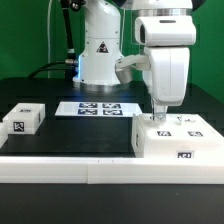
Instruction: Assemble cabinet
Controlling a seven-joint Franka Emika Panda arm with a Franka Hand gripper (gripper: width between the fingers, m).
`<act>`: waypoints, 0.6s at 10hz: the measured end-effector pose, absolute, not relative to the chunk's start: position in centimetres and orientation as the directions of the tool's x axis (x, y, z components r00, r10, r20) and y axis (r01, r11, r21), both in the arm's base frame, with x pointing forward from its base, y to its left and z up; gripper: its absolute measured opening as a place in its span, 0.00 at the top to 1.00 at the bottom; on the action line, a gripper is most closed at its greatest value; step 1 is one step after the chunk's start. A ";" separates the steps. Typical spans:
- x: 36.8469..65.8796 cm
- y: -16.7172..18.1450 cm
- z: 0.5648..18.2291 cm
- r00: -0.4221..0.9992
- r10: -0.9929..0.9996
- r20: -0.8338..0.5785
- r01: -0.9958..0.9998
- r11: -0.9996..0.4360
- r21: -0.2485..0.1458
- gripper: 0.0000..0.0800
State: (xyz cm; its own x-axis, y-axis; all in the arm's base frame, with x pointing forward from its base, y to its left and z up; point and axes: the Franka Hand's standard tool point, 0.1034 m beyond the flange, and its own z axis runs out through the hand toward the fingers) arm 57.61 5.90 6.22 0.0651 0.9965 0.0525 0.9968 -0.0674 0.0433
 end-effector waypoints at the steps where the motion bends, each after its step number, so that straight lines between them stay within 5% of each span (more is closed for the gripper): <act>1: 57.6 5.9 6.2 0.065 0.996 0.053 0.997 -0.068 0.043 0.82; 2: 57.6 5.9 6.2 0.065 0.996 0.053 0.997 -0.068 0.043 0.64; 3: 57.6 5.9 6.2 0.065 0.996 0.053 0.997 -0.068 0.043 0.64; 5: 57.6 5.9 6.2 0.065 0.996 0.053 0.997 -0.068 0.043 0.25; 6: 57.6 5.9 6.2 0.065 0.996 0.053 0.997 -0.068 0.043 0.25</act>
Offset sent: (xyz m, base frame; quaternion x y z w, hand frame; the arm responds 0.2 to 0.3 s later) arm 0.0000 0.0000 0.0000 0.0000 0.0000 0.0000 1.0000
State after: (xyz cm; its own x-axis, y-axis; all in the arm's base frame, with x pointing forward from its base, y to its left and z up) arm 57.58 5.90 6.18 0.0653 0.9965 0.0525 0.9968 -0.0676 0.0426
